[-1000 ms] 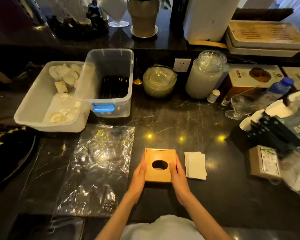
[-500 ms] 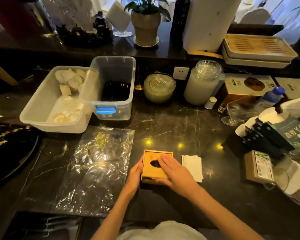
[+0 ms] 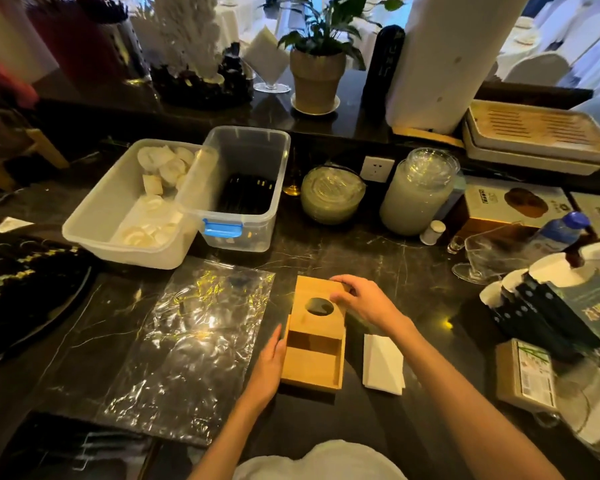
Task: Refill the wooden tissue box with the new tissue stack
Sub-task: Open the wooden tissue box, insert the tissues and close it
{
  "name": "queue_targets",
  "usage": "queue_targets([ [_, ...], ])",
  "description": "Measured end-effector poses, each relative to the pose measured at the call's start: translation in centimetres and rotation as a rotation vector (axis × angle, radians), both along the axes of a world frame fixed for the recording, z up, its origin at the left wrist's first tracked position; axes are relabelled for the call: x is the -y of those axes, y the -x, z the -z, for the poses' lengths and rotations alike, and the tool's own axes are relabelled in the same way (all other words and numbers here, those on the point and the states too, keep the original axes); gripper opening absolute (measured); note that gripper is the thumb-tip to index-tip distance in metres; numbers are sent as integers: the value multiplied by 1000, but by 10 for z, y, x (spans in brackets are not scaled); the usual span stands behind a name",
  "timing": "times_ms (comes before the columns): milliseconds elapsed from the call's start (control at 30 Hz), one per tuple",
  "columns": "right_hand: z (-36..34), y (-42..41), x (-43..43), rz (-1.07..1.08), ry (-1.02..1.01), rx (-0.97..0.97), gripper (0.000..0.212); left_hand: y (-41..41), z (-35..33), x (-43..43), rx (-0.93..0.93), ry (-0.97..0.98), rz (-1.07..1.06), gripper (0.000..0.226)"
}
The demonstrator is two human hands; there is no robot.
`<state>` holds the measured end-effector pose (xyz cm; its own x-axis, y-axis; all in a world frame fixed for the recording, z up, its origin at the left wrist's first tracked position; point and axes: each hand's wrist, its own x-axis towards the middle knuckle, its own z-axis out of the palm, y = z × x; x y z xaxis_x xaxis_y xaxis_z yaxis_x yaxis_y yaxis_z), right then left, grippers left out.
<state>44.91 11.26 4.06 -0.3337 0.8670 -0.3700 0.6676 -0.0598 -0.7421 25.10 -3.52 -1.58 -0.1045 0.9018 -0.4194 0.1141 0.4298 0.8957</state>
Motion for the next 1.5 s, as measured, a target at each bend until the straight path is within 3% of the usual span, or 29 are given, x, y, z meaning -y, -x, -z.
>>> queue_targets([
  [100, 13, -38, 22, 370, -73, -164, 39, -26, -15, -3, -368, -214, -247, 45],
  [167, 33, -70, 49, 690, -115, -150, 30, -66, -30, -10, -322, -289, -102, 46],
  [233, 55, -93, 79, 821, -32, -97, 23, -114, -34, -18, -193, -141, 132, 41],
  [300, 70, -100, 106, 800, 124, -109, 23, -153, -21, -26, -141, 54, 172, 38],
  [400, 83, -97, 122, 733, 261, -131, 18, -178, -1, -32, -76, 309, 26, 44],
  [500, 81, -96, 119, 753, 372, -214, 42, -178, 6, -37, 88, 441, -79, 37],
  [633, 71, -106, 109, 695, 373, -159, 48, -175, 4, -39, 219, 565, 121, 37],
  [700, 63, -113, 107, 550, 171, 36, 44, -175, 5, -37, 201, 482, 239, 55],
  [767, 57, -120, 112, 404, -83, 225, 42, -174, 5, -35, 25, 245, 303, 90],
  [833, 57, -126, 121, 288, -252, 286, 42, -172, 8, -36, -117, 7, 401, 104],
  [967, 65, -135, 146, 235, -215, 206, 39, -172, 22, -39, -185, -171, 663, 81],
  [1067, 72, -145, 160, 401, -86, 58, 63, -173, 29, -43, -211, -173, 716, 63],
  [1133, 76, -147, 167, 558, -23, -94, 79, -176, 31, -45, -183, -143, 682, 65],
  [1267, 81, -131, 171, 729, 81, -420, 90, -180, 35, -45, -133, -134, 688, 69],
  [1367, 89, -121, 170, 813, 33, -472, 88, -182, 41, -42, -131, -168, 675, 64],
  [1500, 94, -121, 169, 962, -81, -479, 64, -180, 47, -42, -149, -199, 621, 48],
])
